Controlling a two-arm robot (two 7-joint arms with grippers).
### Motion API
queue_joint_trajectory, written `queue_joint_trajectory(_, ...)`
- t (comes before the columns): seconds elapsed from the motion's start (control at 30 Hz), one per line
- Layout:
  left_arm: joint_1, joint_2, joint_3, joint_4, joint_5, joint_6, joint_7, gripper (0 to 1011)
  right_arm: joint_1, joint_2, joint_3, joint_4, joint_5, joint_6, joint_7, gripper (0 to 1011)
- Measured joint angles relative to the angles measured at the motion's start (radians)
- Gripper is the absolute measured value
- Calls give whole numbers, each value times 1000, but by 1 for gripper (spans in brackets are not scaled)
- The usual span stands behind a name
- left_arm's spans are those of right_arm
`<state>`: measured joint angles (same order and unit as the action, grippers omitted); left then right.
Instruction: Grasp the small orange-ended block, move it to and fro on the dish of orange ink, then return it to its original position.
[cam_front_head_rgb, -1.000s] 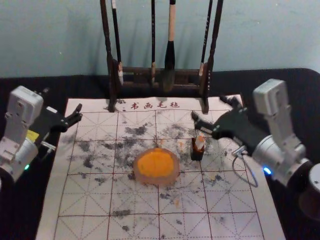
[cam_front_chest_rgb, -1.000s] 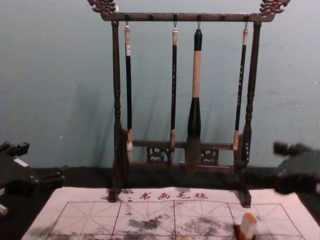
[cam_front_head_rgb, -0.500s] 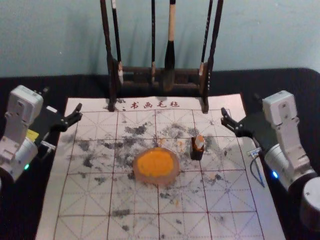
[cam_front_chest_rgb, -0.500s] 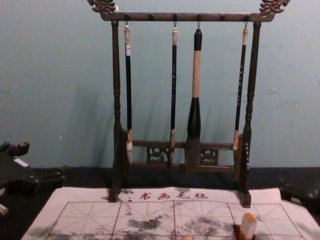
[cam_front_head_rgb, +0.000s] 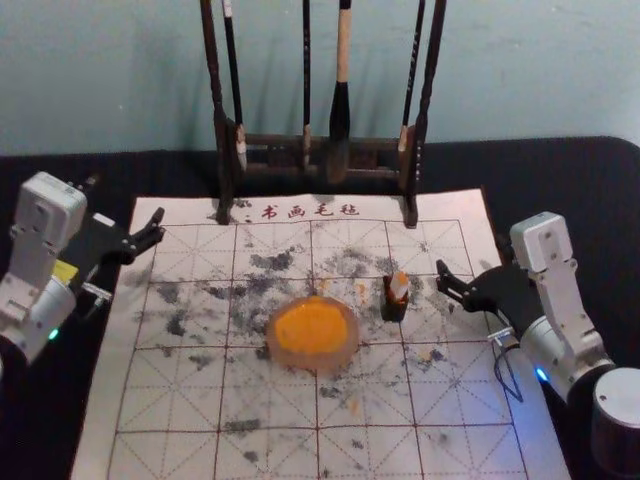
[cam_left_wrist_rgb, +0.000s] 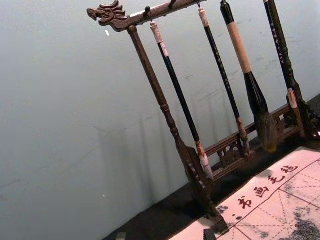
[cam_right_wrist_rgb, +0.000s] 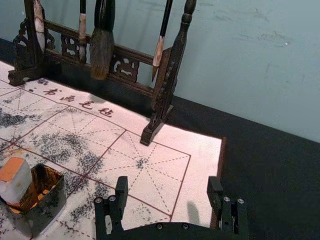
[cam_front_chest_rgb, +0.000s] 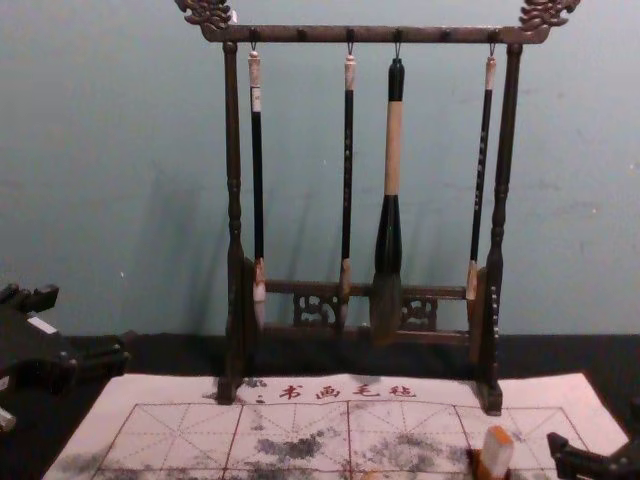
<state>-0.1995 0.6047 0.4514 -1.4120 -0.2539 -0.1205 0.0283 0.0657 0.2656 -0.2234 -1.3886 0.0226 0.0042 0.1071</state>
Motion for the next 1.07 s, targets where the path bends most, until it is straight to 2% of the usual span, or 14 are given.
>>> queue_joint_trajectory(1.07, 0, 0, 0, 0, 0, 0, 0, 1001, -1, 4, -4, -8, -1, -3, -7, 1000)
